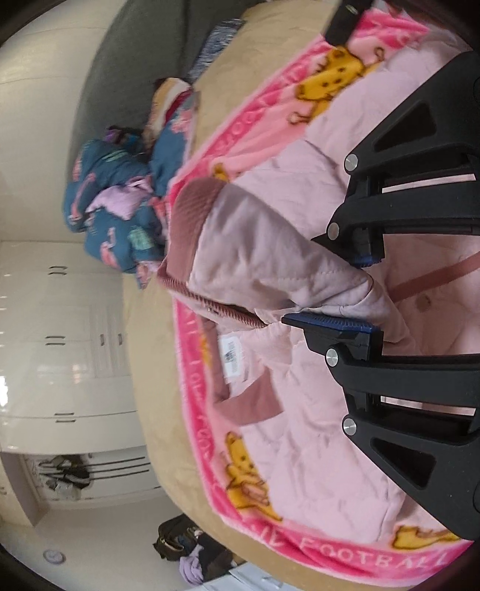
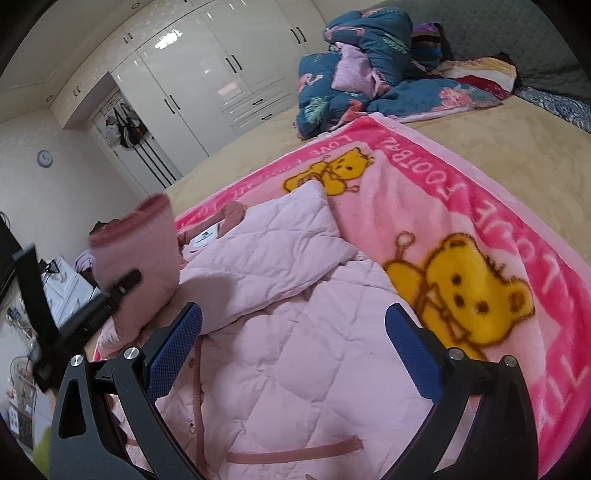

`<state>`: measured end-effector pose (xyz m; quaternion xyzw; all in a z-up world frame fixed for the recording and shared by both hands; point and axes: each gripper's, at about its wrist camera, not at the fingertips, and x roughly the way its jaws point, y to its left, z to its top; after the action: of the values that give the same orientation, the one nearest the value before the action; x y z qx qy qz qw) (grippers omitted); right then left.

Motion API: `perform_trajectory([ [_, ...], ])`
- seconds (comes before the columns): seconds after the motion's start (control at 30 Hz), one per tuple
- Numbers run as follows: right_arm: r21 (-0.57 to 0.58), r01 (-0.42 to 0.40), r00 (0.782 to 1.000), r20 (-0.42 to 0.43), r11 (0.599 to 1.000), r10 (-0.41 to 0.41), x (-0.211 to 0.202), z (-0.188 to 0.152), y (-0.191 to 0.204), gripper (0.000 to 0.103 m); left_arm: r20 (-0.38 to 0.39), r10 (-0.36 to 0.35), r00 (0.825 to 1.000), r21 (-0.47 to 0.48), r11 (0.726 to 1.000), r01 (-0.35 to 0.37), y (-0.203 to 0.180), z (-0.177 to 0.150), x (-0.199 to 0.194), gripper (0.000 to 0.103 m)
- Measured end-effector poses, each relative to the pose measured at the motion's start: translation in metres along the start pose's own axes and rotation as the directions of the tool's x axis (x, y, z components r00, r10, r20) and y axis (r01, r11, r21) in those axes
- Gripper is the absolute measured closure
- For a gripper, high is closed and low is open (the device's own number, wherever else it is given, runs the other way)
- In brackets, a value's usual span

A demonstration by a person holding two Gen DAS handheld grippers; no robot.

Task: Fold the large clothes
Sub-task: 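Lay the sleeve across the jacket front and open the left tool, then close the right tool on the ribbed cuff of the folded sleeve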

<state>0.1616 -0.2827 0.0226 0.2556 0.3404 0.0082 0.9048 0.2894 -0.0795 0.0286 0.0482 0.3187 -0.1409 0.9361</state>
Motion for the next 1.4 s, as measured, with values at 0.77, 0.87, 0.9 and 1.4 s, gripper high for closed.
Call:
perform_trajectory([
  [0.77,0.019,-0.021,0.997,-0.071,1.0,0.022,0.021,0.005,0.0,0.004,-0.251,-0.052,0.967,0.144,0.985,0.09,-0.024,-0.055,-0.001,0.01],
  [0.87,0.006,-0.047,0.992,-0.118,0.999,0.048,0.039,0.002,0.013,0.004,-0.236,-0.076,0.969,0.082,0.992,0.098,0.003,-0.052,-0.02,0.009],
  [0.9,0.0,-0.055,0.989,-0.14,0.998,0.055,0.047,0.0,0.019,0.004,-0.235,-0.067,0.97,0.064,0.994,0.084,0.013,-0.05,-0.024,0.009],
  [1.4,0.007,-0.165,0.947,-0.28,0.986,0.16,0.13,-0.027,0.073,0.004,-0.162,0.082,0.983,-0.279,0.952,-0.126,0.179,-0.039,-0.07,0.009],
])
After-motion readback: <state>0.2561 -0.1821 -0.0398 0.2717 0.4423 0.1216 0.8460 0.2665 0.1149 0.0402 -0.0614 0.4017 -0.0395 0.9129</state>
